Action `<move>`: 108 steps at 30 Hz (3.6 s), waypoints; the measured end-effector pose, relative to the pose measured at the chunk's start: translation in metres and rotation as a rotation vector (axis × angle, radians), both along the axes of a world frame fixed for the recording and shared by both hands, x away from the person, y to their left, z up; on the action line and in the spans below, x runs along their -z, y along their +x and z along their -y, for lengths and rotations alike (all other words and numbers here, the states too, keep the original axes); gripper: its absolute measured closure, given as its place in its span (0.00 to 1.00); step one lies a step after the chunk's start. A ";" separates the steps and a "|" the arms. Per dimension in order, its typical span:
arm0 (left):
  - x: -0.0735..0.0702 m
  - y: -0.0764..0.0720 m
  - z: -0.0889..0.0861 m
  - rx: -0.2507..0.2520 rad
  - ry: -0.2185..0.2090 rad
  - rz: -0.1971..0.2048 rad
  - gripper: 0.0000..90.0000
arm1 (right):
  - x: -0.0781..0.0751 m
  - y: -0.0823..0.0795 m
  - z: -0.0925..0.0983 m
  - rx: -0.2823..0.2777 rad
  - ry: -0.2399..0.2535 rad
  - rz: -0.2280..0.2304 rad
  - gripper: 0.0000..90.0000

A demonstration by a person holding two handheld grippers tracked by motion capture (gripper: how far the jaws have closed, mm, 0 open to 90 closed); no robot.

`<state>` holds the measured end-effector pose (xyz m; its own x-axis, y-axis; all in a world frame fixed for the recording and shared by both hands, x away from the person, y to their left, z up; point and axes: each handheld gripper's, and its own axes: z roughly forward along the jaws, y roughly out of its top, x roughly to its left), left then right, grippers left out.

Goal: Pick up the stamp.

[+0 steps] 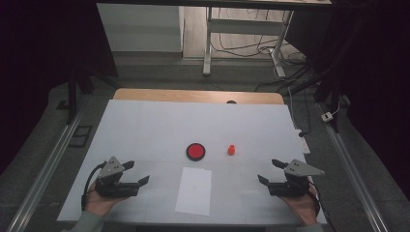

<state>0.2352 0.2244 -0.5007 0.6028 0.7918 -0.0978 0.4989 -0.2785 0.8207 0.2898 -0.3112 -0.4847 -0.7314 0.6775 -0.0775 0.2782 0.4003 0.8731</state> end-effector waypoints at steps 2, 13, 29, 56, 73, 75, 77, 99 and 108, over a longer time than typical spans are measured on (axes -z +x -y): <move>0.000 0.000 0.000 0.003 0.000 -0.001 0.22 | 0.003 0.002 0.002 -0.004 0.007 -0.010 0.22; 0.001 -0.003 0.001 0.015 0.007 0.004 0.23 | 0.005 -0.002 -0.001 -0.002 -0.015 -0.018 0.26; 0.002 -0.001 0.004 0.024 0.007 -0.008 0.24 | 0.001 -0.005 -0.007 0.011 -0.010 -0.003 0.29; 0.007 0.000 0.009 0.021 0.025 -0.026 0.24 | -0.014 0.011 -0.024 0.033 0.035 0.010 0.34; 0.007 0.001 0.009 0.030 0.024 -0.020 0.24 | -0.027 0.037 -0.051 0.018 0.011 -0.022 0.34; 0.008 0.002 0.009 0.029 0.022 -0.022 0.24 | -0.029 0.040 -0.055 0.019 0.013 -0.022 0.34; 0.008 0.003 0.009 0.033 0.020 -0.026 0.24 | -0.029 0.041 -0.057 0.018 0.012 -0.021 0.34; 0.010 0.006 0.013 0.034 0.034 -0.033 0.24 | -0.013 0.072 -0.079 0.022 -0.029 -0.084 0.34; 0.011 0.006 0.013 0.033 0.039 -0.036 0.24 | 0.000 0.085 -0.092 0.018 -0.047 -0.123 0.35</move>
<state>0.2412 0.2112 -0.5115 0.6255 0.7751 -0.0895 0.5176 -0.3265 0.7909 0.3749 -0.2191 -0.4849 -0.7254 0.6881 -0.0202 0.3891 0.4341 0.8125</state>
